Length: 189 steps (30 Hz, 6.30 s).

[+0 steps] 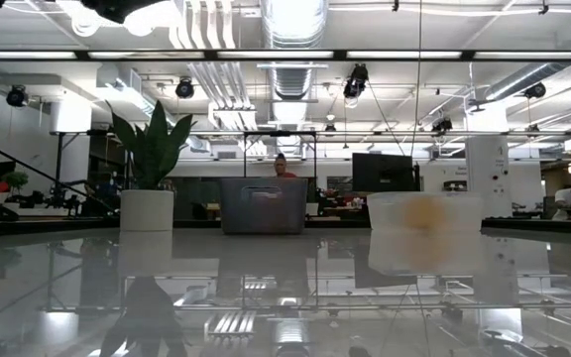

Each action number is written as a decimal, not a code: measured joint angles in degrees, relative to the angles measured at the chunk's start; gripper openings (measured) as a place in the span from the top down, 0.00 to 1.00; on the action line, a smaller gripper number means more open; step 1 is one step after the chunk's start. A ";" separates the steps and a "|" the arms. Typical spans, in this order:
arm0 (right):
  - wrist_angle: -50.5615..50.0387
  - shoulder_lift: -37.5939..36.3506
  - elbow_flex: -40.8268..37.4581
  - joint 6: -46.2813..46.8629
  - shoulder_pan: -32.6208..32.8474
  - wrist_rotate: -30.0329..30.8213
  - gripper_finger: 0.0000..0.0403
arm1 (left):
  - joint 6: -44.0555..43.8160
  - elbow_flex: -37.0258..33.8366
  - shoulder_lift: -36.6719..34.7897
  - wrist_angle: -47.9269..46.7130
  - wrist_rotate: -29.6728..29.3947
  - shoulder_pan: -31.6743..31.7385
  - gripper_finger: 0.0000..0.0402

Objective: Pick and place medicine bottles into bin by pill shape (circle, oval)
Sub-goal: Put the small pink pill bottle into the black bin

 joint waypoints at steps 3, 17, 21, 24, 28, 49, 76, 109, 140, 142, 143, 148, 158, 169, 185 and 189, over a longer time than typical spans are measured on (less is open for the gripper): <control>-0.03 0.00 -2.40 4.76 3.25 0.70 0.56 | 0.14 0.17 3.97 5.57 6.36 0.00 0.62; 0.04 -6.12 -18.06 26.94 14.45 1.25 0.58 | 1.78 16.17 28.82 3.84 11.60 0.26 0.62; 0.00 -10.85 -25.26 32.77 15.94 1.33 0.60 | 1.78 20.05 32.95 0.23 11.67 0.78 0.62; 0.38 -14.78 -31.18 37.25 16.69 1.35 0.62 | 1.81 21.66 35.01 -2.48 11.71 1.22 0.62; 2.08 -20.13 -38.88 44.37 17.55 1.28 0.63 | 1.56 22.61 36.69 -4.39 11.67 2.45 0.62; 30.81 -36.54 -74.71 57.17 19.02 0.07 0.31 | -1.52 27.32 45.33 -2.29 17.32 7.69 0.62; 38.97 -32.20 -80.50 60.43 19.11 -2.34 0.37 | -1.46 27.08 44.86 -2.61 17.31 8.00 0.62; 37.57 -34.27 -77.32 61.41 17.57 -3.72 0.69 | -0.79 23.89 37.36 -7.72 16.78 7.98 0.62; 18.23 -11.62 -36.51 13.96 -7.86 -3.10 0.69 | -4.58 7.23 12.18 -4.06 12.50 7.87 0.62; 18.13 -11.08 -35.30 10.35 -9.66 -2.59 0.69 | -4.57 6.95 12.14 -4.04 12.50 7.87 0.62; 18.28 -11.06 -34.93 8.73 -10.45 -1.90 0.69 | -4.54 6.78 12.09 -4.12 12.50 7.87 0.62; 18.11 -11.15 -33.30 1.51 -14.61 1.17 0.69 | -4.50 6.43 11.86 -3.82 12.50 7.87 0.62; 20.72 -11.15 -29.72 -12.26 -23.10 4.90 0.69 | -4.20 6.43 11.52 -3.73 12.50 7.87 0.62; 30.39 -11.17 -29.11 -26.35 -31.30 5.90 0.69 | -3.99 6.25 11.52 -3.79 11.19 7.91 0.62; 41.23 -11.21 -32.26 -43.55 -40.62 7.76 0.69 | -4.11 6.21 11.63 -1.56 11.20 7.91 0.62; 41.52 -11.21 -32.34 -47.16 -42.14 9.85 0.69 | -4.51 6.08 11.63 1.38 11.21 7.91 0.62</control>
